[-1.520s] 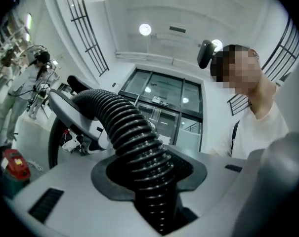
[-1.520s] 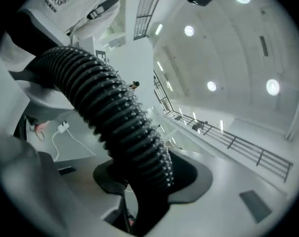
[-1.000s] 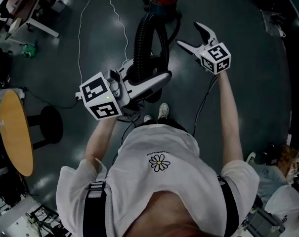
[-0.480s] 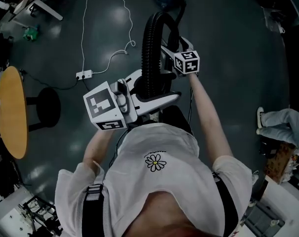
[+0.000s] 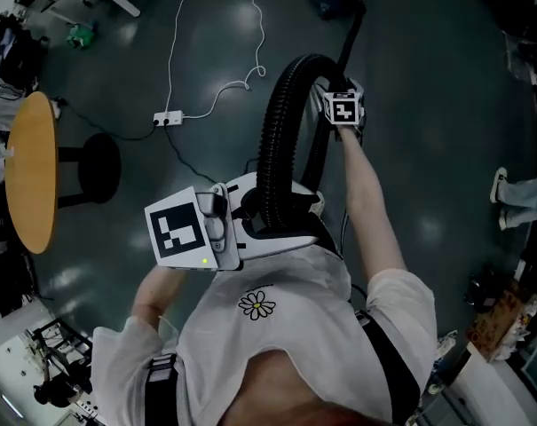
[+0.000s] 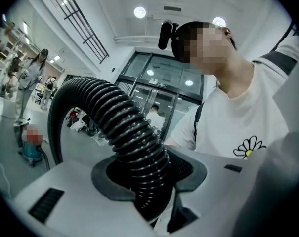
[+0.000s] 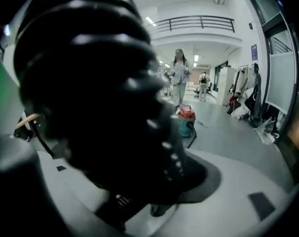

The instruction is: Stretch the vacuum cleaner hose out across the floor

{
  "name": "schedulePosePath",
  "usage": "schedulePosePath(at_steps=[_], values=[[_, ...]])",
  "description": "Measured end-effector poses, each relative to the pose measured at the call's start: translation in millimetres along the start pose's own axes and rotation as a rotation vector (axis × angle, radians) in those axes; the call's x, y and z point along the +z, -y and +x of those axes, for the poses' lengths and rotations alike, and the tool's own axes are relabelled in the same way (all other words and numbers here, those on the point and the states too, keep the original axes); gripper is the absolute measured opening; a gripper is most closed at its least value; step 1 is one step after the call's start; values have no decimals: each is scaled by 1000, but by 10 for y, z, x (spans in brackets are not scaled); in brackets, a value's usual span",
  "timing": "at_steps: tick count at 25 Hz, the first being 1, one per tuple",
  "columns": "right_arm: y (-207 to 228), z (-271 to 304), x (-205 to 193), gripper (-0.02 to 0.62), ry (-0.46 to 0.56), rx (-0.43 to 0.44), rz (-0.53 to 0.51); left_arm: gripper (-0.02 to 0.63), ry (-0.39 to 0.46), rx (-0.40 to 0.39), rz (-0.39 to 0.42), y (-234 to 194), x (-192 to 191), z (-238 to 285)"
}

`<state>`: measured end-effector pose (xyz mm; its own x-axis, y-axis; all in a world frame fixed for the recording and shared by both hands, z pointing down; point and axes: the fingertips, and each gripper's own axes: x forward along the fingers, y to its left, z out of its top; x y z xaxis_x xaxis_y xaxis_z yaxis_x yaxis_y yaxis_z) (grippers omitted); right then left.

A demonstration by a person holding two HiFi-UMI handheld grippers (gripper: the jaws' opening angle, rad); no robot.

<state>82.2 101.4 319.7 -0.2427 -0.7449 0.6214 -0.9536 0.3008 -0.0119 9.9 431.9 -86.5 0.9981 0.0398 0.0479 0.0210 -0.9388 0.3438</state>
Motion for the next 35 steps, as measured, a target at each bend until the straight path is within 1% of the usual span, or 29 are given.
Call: schedulePosePath(at_steps=[1, 2, 3, 4, 6, 8, 9, 10, 12, 13, 14, 15, 16, 17, 18, 19, 20, 21, 22, 23, 25, 27, 29, 30, 32, 33, 34, 35], values=[[94, -15, -6, 294, -25, -28, -13, 173, -26, 28, -19, -42, -87, -29], [180, -71, 29, 207, -36, -59, -40, 173, -42, 66, -44, -106, -176, -76], [253, -145, 103, 160, -27, -78, -61, 173, -41, 112, -71, -177, -247, -135], [320, -222, 213, 158, 3, -84, -61, 173, -26, 162, -100, -247, -297, -203], [472, -395, 564, 158, 97, -96, -29, 175, 26, 254, -150, -373, -345, -342], [640, -600, 1042, 158, 202, -114, -8, 175, 84, 306, -162, -435, -303, -437], [707, -714, 1296, 158, 251, -121, -13, 176, 93, 311, -150, -434, -266, -453], [748, -835, 1540, 158, 295, -125, -31, 179, 71, 308, -125, -418, -253, -440], [732, -1097, 1972, 158, 363, -135, -105, 183, -19, 283, -74, -363, -305, -351], [685, -1241, 2160, 158, 392, -139, -146, 183, -30, 260, -73, -328, -315, -314], [619, -1394, 2332, 158, 419, -139, -183, 183, 1, 230, -94, -293, -277, -306], [536, -1553, 2483, 158, 444, -136, -220, 183, 71, 199, -130, -268, -177, -338], [433, -1715, 2606, 158, 465, -131, -270, 183, 174, 181, -166, -267, -12, -417], [310, -1881, 2700, 158, 486, -127, -343, 183, 289, 180, -188, -294, 196, -533], [168, -2053, 2772, 158, 509, -123, -437, 183, 384, 192, -188, -337, 407, -658], [17, -2226, 2822, 158, 533, -120, -544, 183, 436, 211, -161, -382, 584, -756], [-123, -2392, 2846, 158, 553, -121, -650, 183, 443, 232, -115, -420, 713, -801], [-236, -2544, 2846, 157, 565, -128, -743, 183, 420, 249, -66, -449, 798, -789], [-304, -2674, 2828, 155, 566, -137, -814, 183, 386, 256, -28, -466, 853, -729], [-325, -2784, 2804, 153, 557, -148, -861, 183, 355, 253, -5, -469, 890, -639], [-308, -2960, 2765, 150, 513, -179, -924, 183, 312, 241, 13, -463, 908, -451], [-366, -3128, 2733, 147, 470, -190, -999, 183, 266, 245, 13, -495, 826, -322], [-519, -3319, 2680, 147, 457, -174, -1109, 183, 217, 240, -21, -543, 691, -238], [-609, -3405, 2623, 147, 447, -164, -1197, 183, 198, 221, -50, -544, 634, -201], [-800, -3532, 2444, 147, 411, -125, -1415, 183, 176, 147, -118, -482, 562, -118], [-873, -3579, 2352, 147, 395, -95, -1503, 183, 170, 105, -148, -440, 537, -67], [-912, -3624, 2292, 147, 384, -73, -1558, 183, 168, 69, -174, -411, 512, -11], [-915, -3671, 2277, 147, 383, -68, -1590, 183, 172, 37, -204, -395, 489, 48]])
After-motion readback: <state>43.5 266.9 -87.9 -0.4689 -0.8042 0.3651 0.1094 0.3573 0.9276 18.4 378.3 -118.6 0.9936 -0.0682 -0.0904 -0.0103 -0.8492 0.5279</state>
